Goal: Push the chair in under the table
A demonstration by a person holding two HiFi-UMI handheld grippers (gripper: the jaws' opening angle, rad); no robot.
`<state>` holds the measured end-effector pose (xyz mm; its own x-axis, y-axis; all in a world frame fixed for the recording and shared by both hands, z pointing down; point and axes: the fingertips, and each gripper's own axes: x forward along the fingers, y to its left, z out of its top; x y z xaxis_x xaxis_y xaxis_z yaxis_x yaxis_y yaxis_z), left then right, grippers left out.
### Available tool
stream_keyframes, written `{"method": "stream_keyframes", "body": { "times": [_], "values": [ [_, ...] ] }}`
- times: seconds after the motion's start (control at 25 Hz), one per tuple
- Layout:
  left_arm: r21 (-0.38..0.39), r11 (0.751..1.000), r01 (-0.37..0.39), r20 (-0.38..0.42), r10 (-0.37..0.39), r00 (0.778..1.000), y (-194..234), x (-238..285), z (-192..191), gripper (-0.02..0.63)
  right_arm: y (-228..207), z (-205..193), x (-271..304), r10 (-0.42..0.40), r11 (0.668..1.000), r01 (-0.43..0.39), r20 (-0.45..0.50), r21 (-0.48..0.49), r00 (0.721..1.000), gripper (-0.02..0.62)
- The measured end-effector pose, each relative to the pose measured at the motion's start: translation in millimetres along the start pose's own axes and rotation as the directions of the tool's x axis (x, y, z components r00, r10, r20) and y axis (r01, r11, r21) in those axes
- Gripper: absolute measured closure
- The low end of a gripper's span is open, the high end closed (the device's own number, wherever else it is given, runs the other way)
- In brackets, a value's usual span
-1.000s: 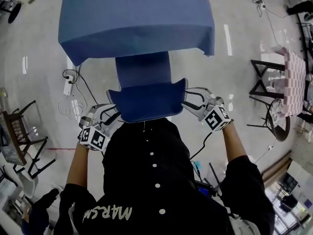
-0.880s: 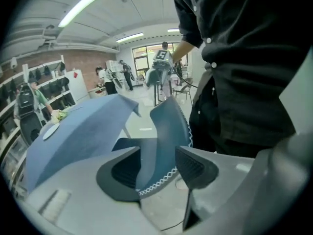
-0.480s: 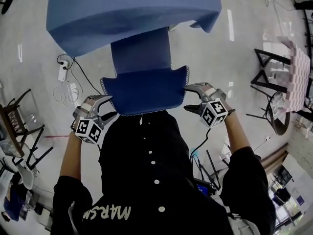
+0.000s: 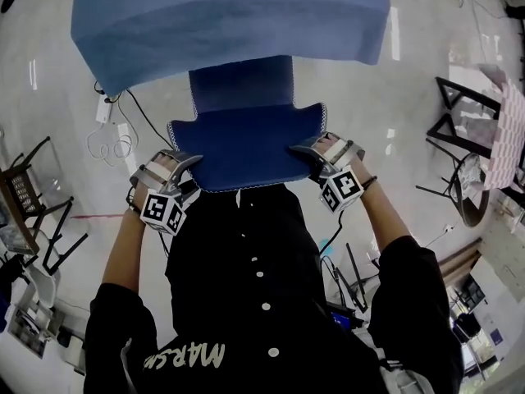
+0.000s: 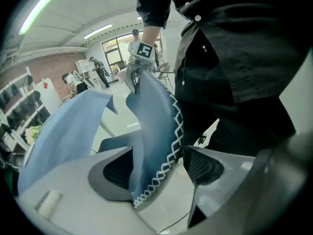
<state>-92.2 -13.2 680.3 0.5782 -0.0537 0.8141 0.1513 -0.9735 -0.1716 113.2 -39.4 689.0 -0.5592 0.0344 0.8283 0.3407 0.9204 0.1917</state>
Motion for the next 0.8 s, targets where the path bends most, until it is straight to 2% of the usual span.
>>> {"method": "stream_keyframes", "body": {
  "times": [0.12, 0.2, 0.24, 0.56, 0.8],
  "values": [
    [0.071, 0.997, -0.022, 0.002, 0.022, 1.000, 1.6, 21.1, 10.3, 0.305, 2.0, -1.6, 5.8, 0.006, 0.999, -0.006, 0.016, -0.033, 1.000, 0.389],
    [0.120, 0.993, -0.010, -0.002, 0.010, 1.000, 2.0, 26.9, 15.2, 0.391, 3.6, -1.0, 6.3, 0.017, 0.999, -0.016, 0.028, -0.033, 0.999, 0.407],
    [0.126, 0.992, -0.001, 0.002, 0.001, 1.000, 1.0, 27.4, 16.3, 0.409, 4.0, -0.4, 6.0, 0.019, 0.999, -0.018, 0.029, -0.036, 0.999, 0.411],
    [0.103, 0.994, 0.020, 0.029, -0.023, 0.999, 1.3, 26.8, 18.6, 0.431, 2.4, -0.7, 4.4, 0.012, 0.999, -0.011, 0.037, -0.031, 0.999, 0.420],
    [0.116, 0.993, 0.019, 0.009, -0.020, 1.000, 9.6, 20.1, 5.9, 0.431, -7.8, 7.2, 9.6, -0.007, 1.000, 0.007, 0.053, 0.000, 0.999, 0.416]
  ]
}}
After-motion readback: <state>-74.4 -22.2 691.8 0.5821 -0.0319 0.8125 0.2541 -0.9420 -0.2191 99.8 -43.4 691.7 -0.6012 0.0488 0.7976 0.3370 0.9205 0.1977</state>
